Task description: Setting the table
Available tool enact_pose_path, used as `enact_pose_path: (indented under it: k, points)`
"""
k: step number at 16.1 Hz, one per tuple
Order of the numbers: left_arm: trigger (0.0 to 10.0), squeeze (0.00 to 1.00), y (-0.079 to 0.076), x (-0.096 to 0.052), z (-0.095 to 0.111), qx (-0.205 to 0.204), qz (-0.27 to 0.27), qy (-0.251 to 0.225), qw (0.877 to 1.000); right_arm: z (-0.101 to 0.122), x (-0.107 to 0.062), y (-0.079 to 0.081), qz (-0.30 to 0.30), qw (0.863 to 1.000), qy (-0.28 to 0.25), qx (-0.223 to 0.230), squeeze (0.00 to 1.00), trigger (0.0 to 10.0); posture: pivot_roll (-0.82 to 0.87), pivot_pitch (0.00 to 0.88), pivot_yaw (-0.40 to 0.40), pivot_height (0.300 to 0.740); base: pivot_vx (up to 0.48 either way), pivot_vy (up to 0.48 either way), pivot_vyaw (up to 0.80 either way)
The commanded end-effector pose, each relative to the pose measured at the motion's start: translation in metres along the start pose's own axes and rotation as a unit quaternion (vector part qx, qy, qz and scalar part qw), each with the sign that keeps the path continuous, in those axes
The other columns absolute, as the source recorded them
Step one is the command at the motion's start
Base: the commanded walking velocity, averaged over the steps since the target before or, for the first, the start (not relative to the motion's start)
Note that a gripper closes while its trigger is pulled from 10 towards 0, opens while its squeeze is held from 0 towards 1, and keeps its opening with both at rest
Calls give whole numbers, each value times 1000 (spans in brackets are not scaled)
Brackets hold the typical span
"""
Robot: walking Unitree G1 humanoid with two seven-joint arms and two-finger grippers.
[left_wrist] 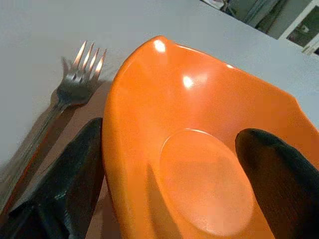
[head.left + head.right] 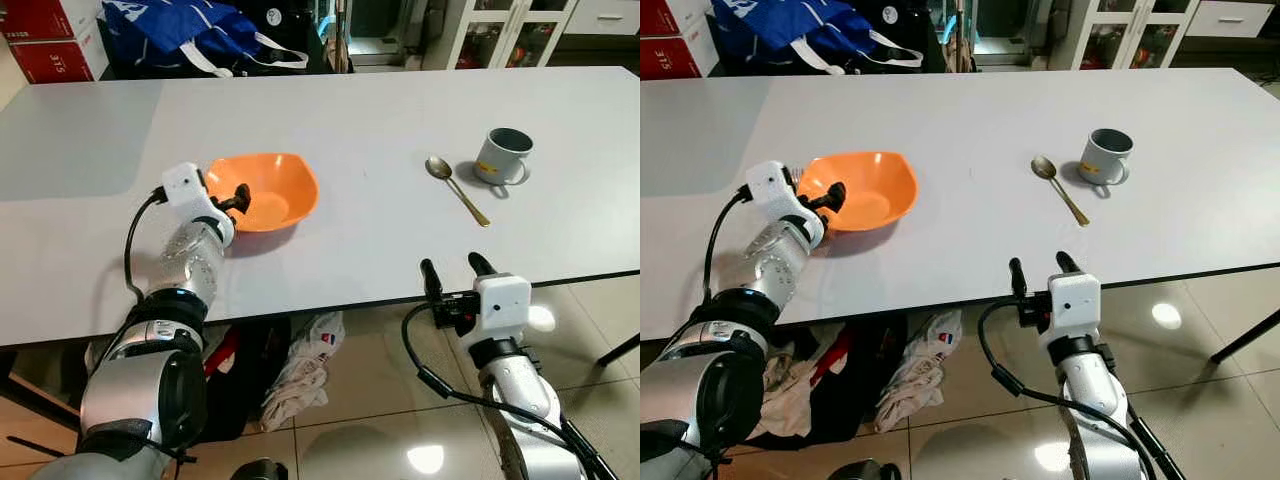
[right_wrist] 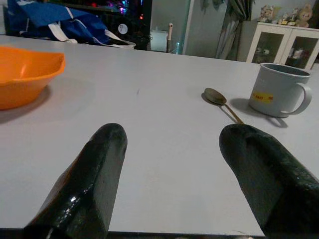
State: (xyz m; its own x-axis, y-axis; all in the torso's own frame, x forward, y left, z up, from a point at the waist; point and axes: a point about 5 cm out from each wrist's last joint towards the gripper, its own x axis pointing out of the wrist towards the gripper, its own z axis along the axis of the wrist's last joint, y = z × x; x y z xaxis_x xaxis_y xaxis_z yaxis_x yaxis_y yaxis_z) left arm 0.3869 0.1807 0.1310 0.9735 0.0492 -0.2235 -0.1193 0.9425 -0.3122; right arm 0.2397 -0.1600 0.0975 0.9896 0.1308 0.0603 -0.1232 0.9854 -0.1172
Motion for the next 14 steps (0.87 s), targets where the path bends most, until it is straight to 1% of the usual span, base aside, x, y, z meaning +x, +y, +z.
enact_pose_path:
  k: [1,3,4,6,8,10,11,12,13,14]
  points:
    - [10000,0,-4,0,9,31,-13,-23,999,-5,-3,-1,-1,1000,11,-4,0,10000,-51,2,20,740,0,0,0]
    - [10000,0,-4,-2,15,63,-13,-43,997,-7,-4,-2,-2,1000,15,-4,0,10000,-50,1,21,740,0,0,0]
    - [10000,0,-4,-3,16,63,-13,-44,997,-8,-5,-3,-2,1000,16,-5,0,10000,-45,1,22,740,0,0,0]
    - [10000,0,-3,-4,21,95,-12,-60,994,-9,-5,-2,-1,1000,18,-5,0,10000,-39,0,22,740,0,0,0]
    - [10000,0,3,-4,19,98,-2,-53,994,-11,-5,-2,1,1000,20,-5,0,10000,-40,0,21,740,0,0,0]
    - [10000,0,3,-6,20,110,-4,-59,992,-11,-5,-2,1,1000,21,-7,0,10000,-42,0,20,740,0,0,0]
    - [10000,0,3,-8,23,127,-8,-71,989,-11,-6,-2,-1,1000,21,-7,0,10000,-44,0,21,740,0,0,0]
    - [10000,0,1,-13,29,155,-20,-94,983,-10,-7,-3,-4,1000,19,-8,0,10000,-45,0,22,740,0,0,0]
    - [10000,0,-1,-25,32,192,-48,-130,972,-9,-8,-6,-11,1000,16,-10,0,10000,-43,0,26,740,0,0,0]
    - [10000,0,-2,-31,32,210,-63,-142,965,-8,-8,-6,-14,1000,15,-10,0,10000,-42,0,26,740,0,0,0]
